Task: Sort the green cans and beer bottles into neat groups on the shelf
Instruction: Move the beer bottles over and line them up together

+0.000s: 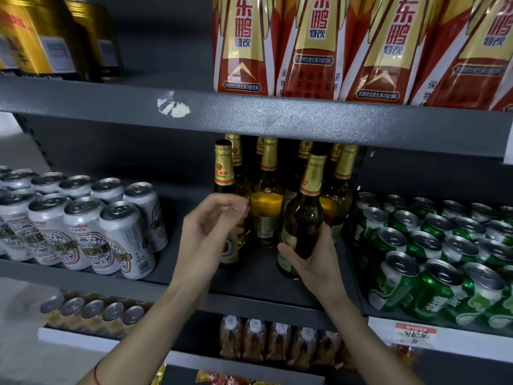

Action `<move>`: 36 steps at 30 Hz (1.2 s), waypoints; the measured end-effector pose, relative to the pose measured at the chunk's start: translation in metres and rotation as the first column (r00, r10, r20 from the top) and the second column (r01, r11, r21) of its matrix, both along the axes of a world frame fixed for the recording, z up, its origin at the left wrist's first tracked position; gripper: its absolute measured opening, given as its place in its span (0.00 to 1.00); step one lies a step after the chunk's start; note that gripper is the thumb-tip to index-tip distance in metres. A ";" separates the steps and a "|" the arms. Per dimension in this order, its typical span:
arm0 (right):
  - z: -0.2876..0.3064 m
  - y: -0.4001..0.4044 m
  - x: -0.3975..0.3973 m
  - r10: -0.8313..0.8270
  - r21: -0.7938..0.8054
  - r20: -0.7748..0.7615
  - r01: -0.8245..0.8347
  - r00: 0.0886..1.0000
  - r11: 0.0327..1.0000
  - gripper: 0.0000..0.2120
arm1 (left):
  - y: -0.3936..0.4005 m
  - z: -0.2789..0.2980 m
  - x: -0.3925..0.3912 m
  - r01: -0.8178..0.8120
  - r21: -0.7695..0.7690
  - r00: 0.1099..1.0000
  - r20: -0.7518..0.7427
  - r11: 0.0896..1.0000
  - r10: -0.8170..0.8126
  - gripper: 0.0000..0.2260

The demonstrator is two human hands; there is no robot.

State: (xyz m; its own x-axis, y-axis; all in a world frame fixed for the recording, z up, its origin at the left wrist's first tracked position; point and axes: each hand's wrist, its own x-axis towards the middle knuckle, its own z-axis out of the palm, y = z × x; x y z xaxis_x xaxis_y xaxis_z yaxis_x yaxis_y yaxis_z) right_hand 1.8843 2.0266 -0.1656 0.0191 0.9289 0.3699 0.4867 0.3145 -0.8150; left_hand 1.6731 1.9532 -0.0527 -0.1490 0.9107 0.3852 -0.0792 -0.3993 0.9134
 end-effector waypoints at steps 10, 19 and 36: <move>0.007 -0.006 -0.010 -0.155 -0.070 0.226 0.175 0.962 0.982 0.30 | -0.001 0.000 -0.002 0.033 -0.025 0.999 0.004 0.999 -0.033 0.12; 0.004 0.014 -0.020 -0.264 -0.009 0.214 0.273 0.940 0.962 0.31 | -0.004 0.000 -0.009 0.029 -0.044 0.996 0.088 0.999 -0.025 0.19; 0.015 0.026 -0.031 -0.345 0.048 0.347 0.351 0.872 0.935 0.26 | -0.015 0.002 -0.018 0.044 -0.012 0.995 0.091 0.999 -0.043 0.16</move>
State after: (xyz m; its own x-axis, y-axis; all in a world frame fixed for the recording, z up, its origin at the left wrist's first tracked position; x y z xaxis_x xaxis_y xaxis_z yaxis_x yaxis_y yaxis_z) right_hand 1.8534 2.0521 -0.1510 0.2169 0.8916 0.3975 0.8125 0.0608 -0.5798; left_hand 1.6551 1.9387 -0.0504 -0.1431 0.9224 0.3587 -0.1792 -0.3806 0.9072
